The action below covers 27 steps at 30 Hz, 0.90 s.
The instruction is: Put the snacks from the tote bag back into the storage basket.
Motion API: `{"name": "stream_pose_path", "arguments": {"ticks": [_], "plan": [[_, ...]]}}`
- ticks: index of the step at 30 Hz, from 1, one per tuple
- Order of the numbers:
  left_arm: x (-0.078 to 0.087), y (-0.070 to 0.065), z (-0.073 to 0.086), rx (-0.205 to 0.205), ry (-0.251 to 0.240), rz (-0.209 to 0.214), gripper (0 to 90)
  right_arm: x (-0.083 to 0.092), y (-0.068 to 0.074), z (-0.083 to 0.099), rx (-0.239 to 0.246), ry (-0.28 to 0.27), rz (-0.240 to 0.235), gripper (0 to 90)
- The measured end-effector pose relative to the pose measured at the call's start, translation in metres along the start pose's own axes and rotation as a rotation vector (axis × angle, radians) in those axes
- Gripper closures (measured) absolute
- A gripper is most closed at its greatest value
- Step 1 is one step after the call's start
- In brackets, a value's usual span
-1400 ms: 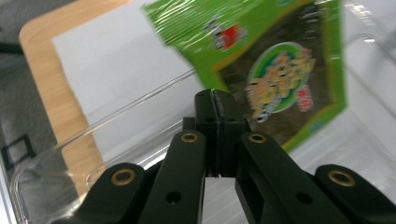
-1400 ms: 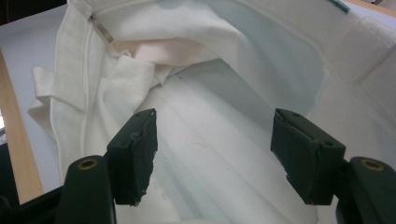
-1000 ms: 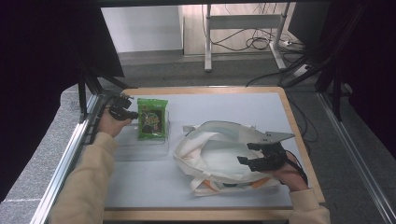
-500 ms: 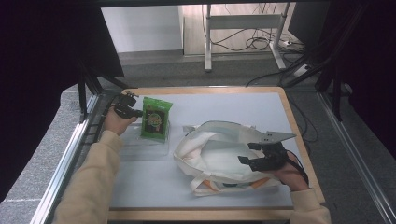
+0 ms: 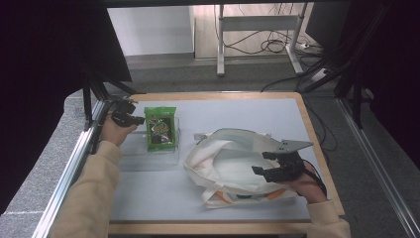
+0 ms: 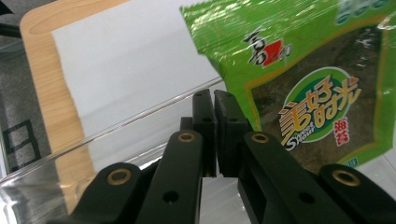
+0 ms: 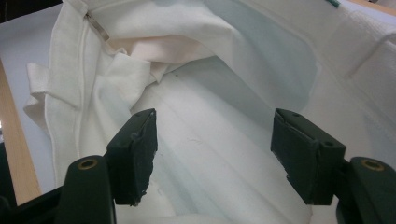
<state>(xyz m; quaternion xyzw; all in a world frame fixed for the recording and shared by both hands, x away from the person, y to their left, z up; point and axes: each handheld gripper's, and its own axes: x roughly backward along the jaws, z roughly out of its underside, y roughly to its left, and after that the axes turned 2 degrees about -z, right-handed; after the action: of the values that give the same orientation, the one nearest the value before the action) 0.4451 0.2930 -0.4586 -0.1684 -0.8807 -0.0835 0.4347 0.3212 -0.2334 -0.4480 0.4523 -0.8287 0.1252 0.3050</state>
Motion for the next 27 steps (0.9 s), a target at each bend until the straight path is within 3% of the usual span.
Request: {"name": "stream_pose_path", "arguments": {"ticks": [11, 16, 19, 27], "plan": [[0.012, 0.0, 0.006, -0.003, -0.016, 0.007, 88.4, 0.001, 0.0, 0.0, -0.005, -0.009, -0.004, 31.9], [0.024, -0.009, 0.008, -0.03, -0.058, 0.037, 88.7, 0.002, 0.0, 0.001, -0.004, -0.013, 0.0, 31.9], [0.032, -0.02, 0.012, -0.089, -0.083, 0.029, 89.1, 0.003, 0.001, 0.0, -0.004, -0.017, -0.002, 31.9], [0.049, -0.04, 0.023, -0.134, -0.136, 0.116, 89.6, 0.004, 0.004, 0.001, 0.0, -0.013, 0.003, 31.9]]}}
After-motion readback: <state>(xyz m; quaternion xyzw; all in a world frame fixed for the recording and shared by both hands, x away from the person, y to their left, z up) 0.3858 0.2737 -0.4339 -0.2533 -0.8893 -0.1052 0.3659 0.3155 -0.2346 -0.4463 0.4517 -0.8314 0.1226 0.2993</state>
